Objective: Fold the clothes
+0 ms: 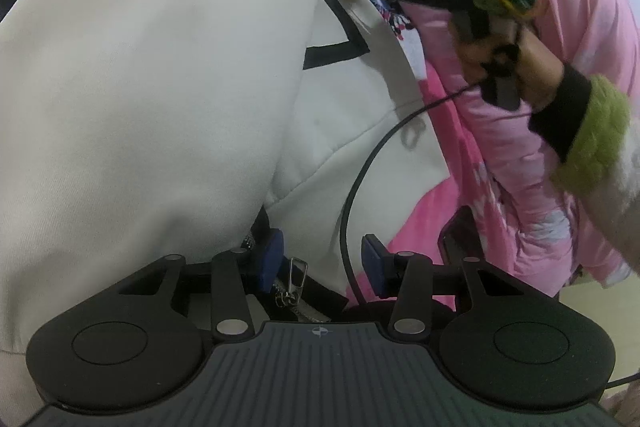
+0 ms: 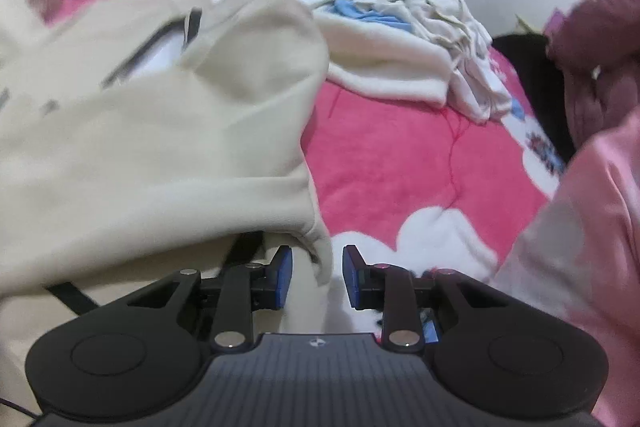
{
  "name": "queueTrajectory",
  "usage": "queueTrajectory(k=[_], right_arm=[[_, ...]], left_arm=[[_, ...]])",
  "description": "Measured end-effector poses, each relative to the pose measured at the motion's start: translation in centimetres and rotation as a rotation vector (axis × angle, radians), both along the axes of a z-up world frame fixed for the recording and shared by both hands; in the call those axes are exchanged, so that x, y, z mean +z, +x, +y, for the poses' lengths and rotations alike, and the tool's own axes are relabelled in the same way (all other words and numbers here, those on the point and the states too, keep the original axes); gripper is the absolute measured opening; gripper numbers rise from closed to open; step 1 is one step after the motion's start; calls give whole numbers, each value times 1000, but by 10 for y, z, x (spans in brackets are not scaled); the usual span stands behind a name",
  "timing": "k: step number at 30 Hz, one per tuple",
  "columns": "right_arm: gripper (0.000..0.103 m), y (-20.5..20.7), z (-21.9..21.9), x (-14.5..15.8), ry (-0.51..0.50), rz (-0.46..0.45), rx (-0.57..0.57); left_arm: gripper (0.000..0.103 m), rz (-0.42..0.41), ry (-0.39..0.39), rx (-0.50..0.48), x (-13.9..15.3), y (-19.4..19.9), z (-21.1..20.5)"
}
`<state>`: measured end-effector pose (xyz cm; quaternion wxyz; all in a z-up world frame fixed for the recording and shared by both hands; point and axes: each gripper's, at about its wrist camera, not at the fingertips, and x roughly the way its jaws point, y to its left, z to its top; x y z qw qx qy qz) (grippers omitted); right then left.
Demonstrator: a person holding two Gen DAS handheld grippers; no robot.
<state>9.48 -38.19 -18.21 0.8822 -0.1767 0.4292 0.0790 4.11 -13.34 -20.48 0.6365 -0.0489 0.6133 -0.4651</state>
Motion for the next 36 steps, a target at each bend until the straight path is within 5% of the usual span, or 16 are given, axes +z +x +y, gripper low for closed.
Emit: queueTrajectory(k=[3,5,6,8,13,16,19,24,27,31,34,36], right_arm=[[30,15,5,-5,25,-4,17],[14,17,11,-6,-21,-37,55],[14,17,10,-6,-79,-85,47],[19,20,-7,-2,-64,-134,-27],[42,31,-25,-27,-29,-79,-52],[66,33,-28,-24,-60,-92,-77],[69,24,-31,-14,-76,-46,-91],[69,-15,-12,5,-256,-19,-56],[63,-19,-7,45,-149,-107,-36],[64,39,-24,89,223,-164,-109],[67,111,-38,95,458,-100,-162],[67,152,-39,88,496,-41,-167]], left_arm=[[44,-22,10,-11,1,-3,-2],[42,-41,20,-24,2,-5,-4],[41,-53,29,-31,3,-7,-5],[41,-60,37,-36,3,-7,-6],[41,-33,33,-24,0,-3,-3],[41,-25,35,-16,-1,-2,-3],[41,-29,33,-7,0,-3,-2],[41,-51,25,3,3,-5,-2],[41,-77,17,3,4,-9,-3],[41,-92,15,13,6,-11,-2],[42,-94,13,17,6,-11,-2],[42,-93,10,19,6,-11,-2]])
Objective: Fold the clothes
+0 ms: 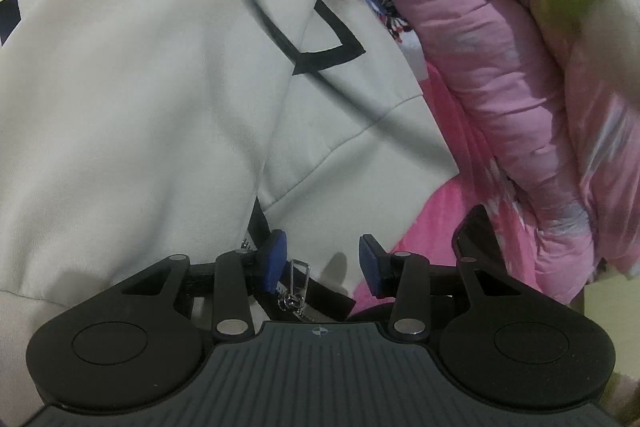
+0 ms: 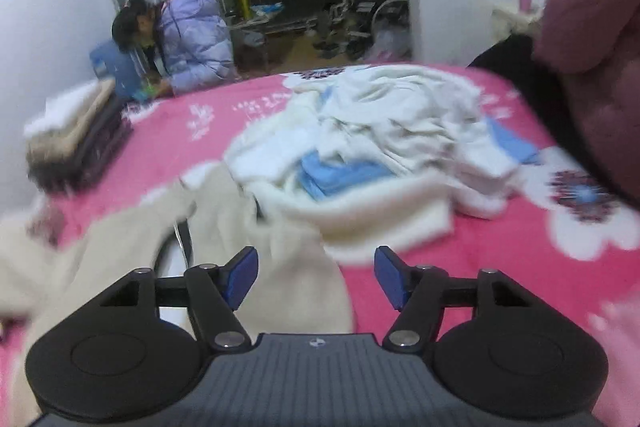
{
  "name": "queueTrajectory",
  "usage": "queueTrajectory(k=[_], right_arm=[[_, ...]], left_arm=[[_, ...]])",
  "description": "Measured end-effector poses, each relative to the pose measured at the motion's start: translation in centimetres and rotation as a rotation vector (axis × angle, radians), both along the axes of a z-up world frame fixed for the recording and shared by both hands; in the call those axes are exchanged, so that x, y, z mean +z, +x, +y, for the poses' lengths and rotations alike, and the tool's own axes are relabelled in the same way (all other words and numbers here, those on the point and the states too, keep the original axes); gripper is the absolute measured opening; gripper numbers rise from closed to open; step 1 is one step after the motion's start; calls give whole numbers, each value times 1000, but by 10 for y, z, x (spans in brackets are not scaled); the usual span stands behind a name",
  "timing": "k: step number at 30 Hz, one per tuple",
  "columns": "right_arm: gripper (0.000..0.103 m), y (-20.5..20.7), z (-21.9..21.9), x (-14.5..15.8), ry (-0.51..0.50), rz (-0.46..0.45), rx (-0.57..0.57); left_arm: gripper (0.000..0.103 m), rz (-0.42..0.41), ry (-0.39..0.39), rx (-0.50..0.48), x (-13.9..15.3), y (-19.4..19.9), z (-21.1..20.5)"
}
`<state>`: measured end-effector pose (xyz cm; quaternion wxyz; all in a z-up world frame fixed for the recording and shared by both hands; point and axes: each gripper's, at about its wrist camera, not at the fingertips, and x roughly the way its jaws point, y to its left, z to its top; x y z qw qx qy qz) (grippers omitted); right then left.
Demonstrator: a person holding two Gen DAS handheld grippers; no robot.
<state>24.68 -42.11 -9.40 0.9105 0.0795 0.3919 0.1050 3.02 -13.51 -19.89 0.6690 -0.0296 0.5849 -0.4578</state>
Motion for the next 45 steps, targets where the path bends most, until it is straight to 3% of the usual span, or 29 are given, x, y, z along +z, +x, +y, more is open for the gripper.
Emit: queueTrajectory(k=[4,6,8,9,12,14,17,23,25,30,31,34,38,39,43,44,45], right_arm=[[64,63,1,-36,73,247,37],[61,73,8,-50,56,315,64],[37,72,18,-61,18,349,89],[11,70,21,-60,-7,341,86],[7,61,29,-52,-98,259,63],[7,54,34,-49,-181,192,42],[4,60,32,-67,-232,175,-46],[7,66,30,-95,-218,151,-107],[24,61,24,-87,-215,134,-129],[34,30,-1,-27,-158,-43,-240],[34,28,1,-17,-157,-56,-216],[31,31,36,-9,-168,6,-2],[18,26,111,-31,-313,79,314],[17,25,126,-38,-338,90,359],[18,33,165,-62,-269,186,432],[20,35,174,-67,-270,201,448],[28,37,183,-73,-281,220,455]], left_arm=[[42,7,-20,3,-3,1,3],[42,14,-31,6,-4,2,4],[42,18,-41,6,-5,3,5],[42,19,-45,6,-5,3,5],[42,24,-54,5,-5,3,5],[42,29,-58,5,-5,3,4],[42,31,-62,0,-6,4,4],[42,37,-68,0,-6,5,2],[42,39,-70,1,-6,6,3],[42,33,-78,3,-7,6,5],[42,31,-82,3,-7,6,5],[42,16,-93,7,-8,4,6],[42,2,-93,19,-7,1,6],[42,0,-92,22,-6,1,6],[43,-1,-89,24,-5,0,5],[43,0,-90,25,-5,0,5],[43,2,-90,26,-5,1,6]])
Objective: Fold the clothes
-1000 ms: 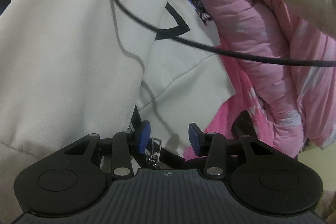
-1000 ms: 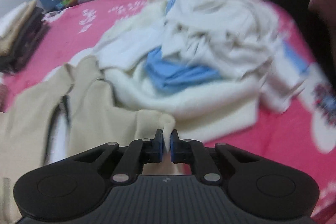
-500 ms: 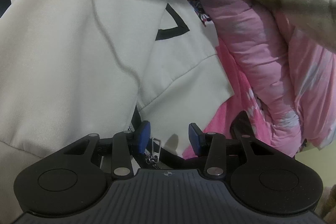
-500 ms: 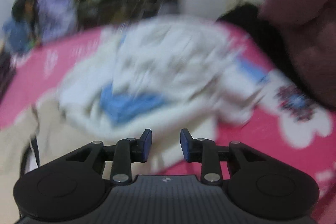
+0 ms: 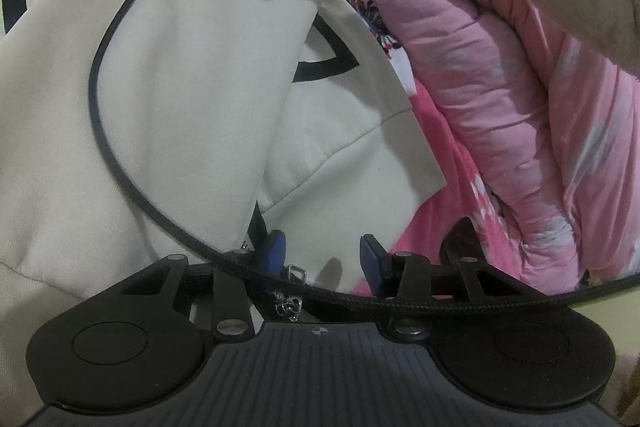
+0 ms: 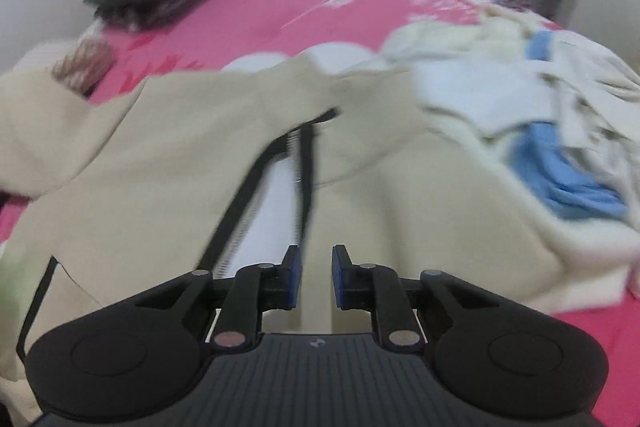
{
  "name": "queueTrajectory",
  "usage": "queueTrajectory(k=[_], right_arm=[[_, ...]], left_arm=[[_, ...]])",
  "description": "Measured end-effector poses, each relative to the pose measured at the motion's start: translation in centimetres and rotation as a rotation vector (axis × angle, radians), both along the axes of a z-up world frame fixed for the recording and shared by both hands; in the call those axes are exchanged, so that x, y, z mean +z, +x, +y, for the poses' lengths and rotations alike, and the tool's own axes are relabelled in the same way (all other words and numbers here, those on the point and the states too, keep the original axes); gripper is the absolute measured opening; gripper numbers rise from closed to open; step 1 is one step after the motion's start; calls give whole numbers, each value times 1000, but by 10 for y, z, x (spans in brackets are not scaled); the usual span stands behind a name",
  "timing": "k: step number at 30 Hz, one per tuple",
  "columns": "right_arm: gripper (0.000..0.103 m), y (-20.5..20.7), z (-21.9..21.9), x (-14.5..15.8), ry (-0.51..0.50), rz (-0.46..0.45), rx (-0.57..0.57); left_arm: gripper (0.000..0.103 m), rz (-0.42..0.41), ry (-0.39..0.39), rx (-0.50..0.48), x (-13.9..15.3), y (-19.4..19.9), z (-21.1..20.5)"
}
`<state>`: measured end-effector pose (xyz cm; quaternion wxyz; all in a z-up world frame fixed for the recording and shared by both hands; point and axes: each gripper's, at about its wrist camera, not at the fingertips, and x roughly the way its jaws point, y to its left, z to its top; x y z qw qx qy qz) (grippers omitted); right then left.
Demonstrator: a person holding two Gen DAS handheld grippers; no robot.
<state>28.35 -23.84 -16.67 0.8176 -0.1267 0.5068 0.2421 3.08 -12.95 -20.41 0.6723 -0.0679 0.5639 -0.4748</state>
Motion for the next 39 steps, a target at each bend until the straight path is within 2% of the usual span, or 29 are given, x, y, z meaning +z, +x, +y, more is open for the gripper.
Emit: queueTrajectory(k=[1,2,5,6,9,10,11,13,16,19,21,22,23,24,28,29,31,33,34,35,36,39], right_arm=[[38,2,8,-5,-13,18,-1],[40,3,13,-8,-36,15,-2],[40,1,21,-17,-125,-34,-22],[40,2,21,-20,-127,-37,-25],[25,5,19,-30,-114,-35,-31],[11,6,19,-33,-110,-35,-33],[5,8,13,-29,-46,-16,-73],[5,14,-2,-18,105,30,-167],[5,21,-28,-20,350,122,-305],[9,27,-31,-46,397,192,-355],[10,30,-32,-56,425,201,-359],[17,33,-35,-54,441,207,-357],[23,34,-38,-46,454,207,-357],[39,34,-42,-37,467,207,-357],[38,22,-64,15,529,38,-334],[37,25,-66,23,512,10,-337],[28,39,-60,22,403,-18,-346],[20,64,-51,-3,317,34,-373],[11,76,-47,-18,253,31,-387],[7,85,-44,-30,199,11,-387],[0,93,-42,-41,178,-8,-385],[0,99,-49,-45,236,5,-443]], left_arm=[[43,1,-1,0,0,0,0],[43,1,-2,0,0,0,1],[43,-1,-7,-1,-1,0,1],[43,-2,-9,-1,-1,0,1],[43,-6,-16,-2,-1,0,2],[43,-8,-17,-2,0,0,2],[43,-10,-18,-3,0,-1,2],[43,-12,-21,1,0,-1,1],[43,-8,-27,5,0,-2,2],[43,-7,-24,-1,0,-1,1],[43,-5,-25,-2,0,-1,1],[43,-3,-25,-2,0,0,1],[43,-3,-26,-2,0,0,1],[43,-2,-27,-3,0,0,1],[44,7,-26,-4,0,1,2],[45,10,-24,-3,0,1,2],[45,13,-19,-3,1,1,2],[45,10,-10,-6,2,0,1],[45,12,-5,-5,2,0,0],[45,15,-2,-4,2,0,0],[45,19,1,-2,2,1,-1],[45,42,7,8,1,3,-1]])
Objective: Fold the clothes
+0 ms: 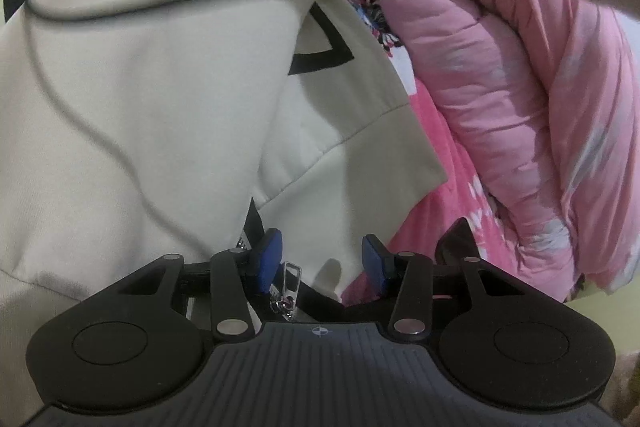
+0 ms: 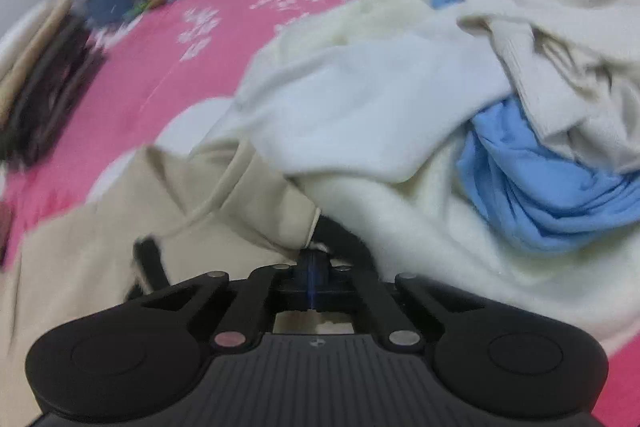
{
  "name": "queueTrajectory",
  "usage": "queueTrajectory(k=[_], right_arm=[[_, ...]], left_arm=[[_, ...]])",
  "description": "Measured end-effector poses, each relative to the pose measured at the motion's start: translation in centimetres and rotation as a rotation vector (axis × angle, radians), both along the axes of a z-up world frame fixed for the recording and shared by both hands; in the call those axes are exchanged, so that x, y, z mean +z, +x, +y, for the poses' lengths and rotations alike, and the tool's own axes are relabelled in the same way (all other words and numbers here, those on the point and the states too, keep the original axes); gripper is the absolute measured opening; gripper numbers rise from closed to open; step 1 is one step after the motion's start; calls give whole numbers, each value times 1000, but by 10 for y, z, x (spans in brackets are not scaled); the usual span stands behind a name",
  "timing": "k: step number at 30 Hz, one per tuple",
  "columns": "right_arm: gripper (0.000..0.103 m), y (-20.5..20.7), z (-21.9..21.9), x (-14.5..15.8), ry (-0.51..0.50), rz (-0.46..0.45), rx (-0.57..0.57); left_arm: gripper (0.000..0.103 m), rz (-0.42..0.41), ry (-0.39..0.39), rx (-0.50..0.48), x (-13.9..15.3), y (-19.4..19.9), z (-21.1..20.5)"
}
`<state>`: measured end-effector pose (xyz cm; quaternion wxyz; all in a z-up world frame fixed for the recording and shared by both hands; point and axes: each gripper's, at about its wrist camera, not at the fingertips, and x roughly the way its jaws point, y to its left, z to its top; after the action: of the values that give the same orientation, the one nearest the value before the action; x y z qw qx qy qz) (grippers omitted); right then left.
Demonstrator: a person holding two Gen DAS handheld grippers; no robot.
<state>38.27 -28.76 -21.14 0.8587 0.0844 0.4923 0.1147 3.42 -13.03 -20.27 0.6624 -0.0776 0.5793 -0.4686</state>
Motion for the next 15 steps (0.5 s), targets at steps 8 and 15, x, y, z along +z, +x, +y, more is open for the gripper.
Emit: queueTrajectory(k=[8,15], right_arm=[[16,-82,-82,109,127,-132,-79],[16,-131,-63,151,-13,-166,148]], left_arm=[[47,80,30,50,4,9,-5],[52,-1,14,138,28,-8,7]])
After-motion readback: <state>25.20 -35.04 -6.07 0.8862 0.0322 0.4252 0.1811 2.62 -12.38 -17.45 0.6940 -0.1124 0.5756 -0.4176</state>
